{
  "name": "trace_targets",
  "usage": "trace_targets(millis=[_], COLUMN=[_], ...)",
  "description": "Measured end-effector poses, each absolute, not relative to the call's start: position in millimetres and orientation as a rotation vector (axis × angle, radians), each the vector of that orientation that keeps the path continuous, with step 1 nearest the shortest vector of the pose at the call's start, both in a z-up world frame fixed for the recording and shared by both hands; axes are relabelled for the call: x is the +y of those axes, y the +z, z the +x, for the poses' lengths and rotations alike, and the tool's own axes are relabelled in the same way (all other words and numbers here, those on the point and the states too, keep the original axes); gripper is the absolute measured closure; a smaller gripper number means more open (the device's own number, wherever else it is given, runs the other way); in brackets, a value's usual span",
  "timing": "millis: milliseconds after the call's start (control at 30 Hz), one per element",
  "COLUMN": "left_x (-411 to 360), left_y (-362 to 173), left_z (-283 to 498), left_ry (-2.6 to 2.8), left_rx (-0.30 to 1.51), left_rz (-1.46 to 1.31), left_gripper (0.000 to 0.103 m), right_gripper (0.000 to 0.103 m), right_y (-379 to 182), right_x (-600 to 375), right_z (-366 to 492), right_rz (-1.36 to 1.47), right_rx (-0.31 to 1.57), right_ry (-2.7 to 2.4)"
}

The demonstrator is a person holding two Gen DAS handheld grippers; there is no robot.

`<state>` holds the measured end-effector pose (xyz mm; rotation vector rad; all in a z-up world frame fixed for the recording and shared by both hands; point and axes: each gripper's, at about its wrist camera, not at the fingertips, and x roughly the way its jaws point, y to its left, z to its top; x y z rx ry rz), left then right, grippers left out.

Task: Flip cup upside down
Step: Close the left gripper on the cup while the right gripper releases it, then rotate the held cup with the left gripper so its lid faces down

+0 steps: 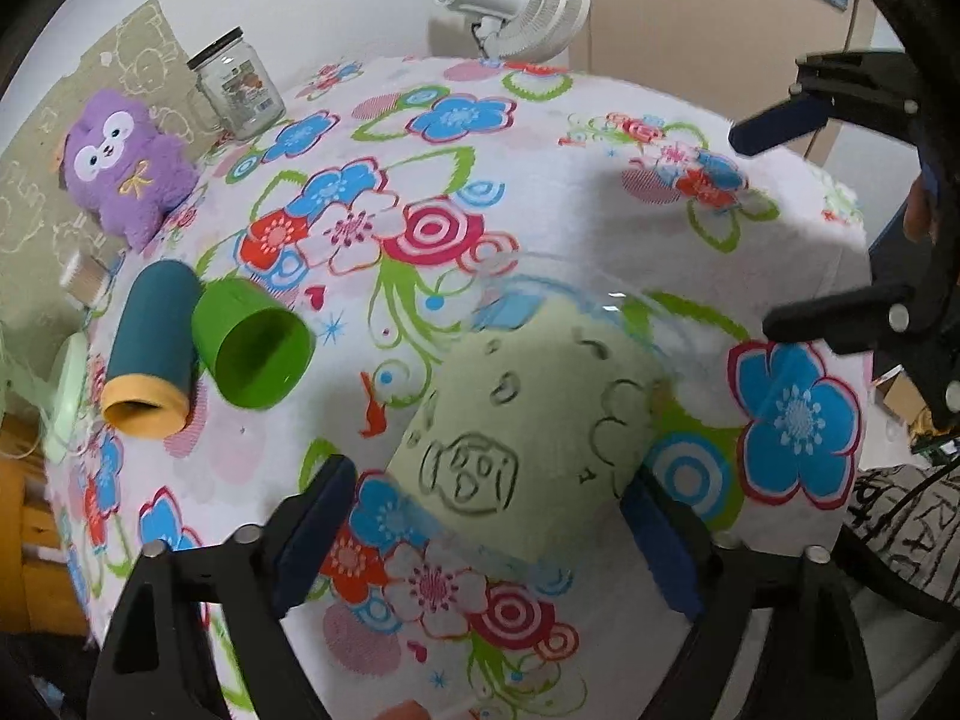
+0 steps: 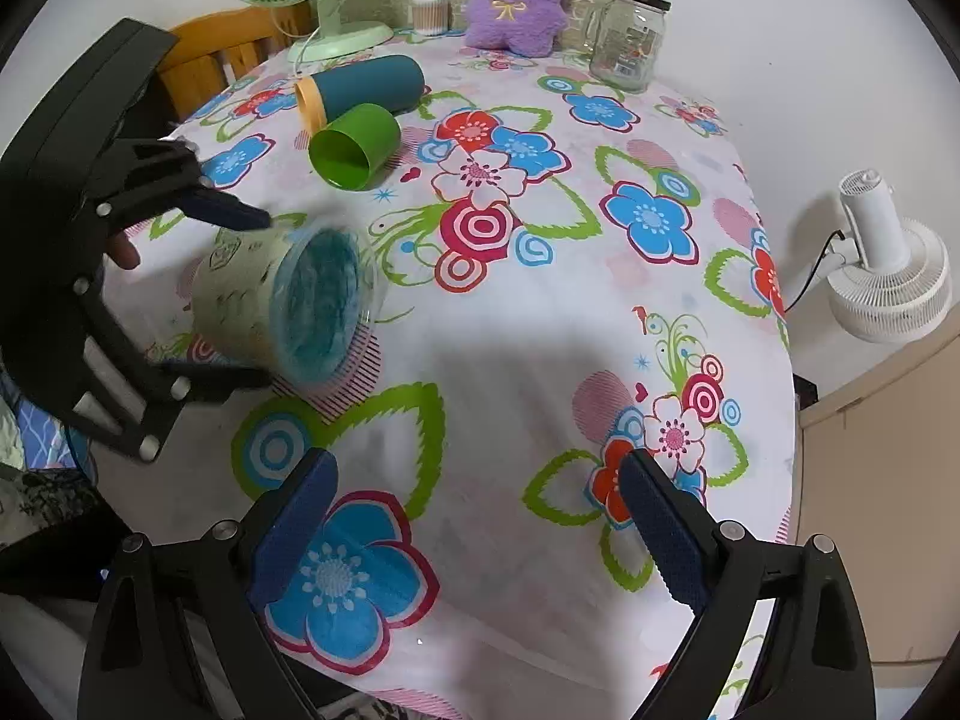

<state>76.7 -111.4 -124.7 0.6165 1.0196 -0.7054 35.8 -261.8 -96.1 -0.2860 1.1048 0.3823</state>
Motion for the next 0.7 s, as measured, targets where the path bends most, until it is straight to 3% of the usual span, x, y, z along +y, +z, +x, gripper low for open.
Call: trace_targets(millis=[33,400,700], left_x=[-111,-108,-70], left_y=[-126,-121,-110], left_z=[79,75,64], left_ry=[-0.716,-0.670,-0.442], left_rx=[1.032,1.036,1.140], left_rz=[0.608,0.584,0.350], left_gripper=[0.035,0.038,0.038], right_gripper=[0.007,0.007,0.007], right_y=[-96,-94,-94], right_x=[-262,-260,-236], right_z=[35,37,37], right_rz=[-0.286,-0.284,-0.309], right_rx=[1.104,1.103,1.086], right_ry=[0.382,0.395,0.465])
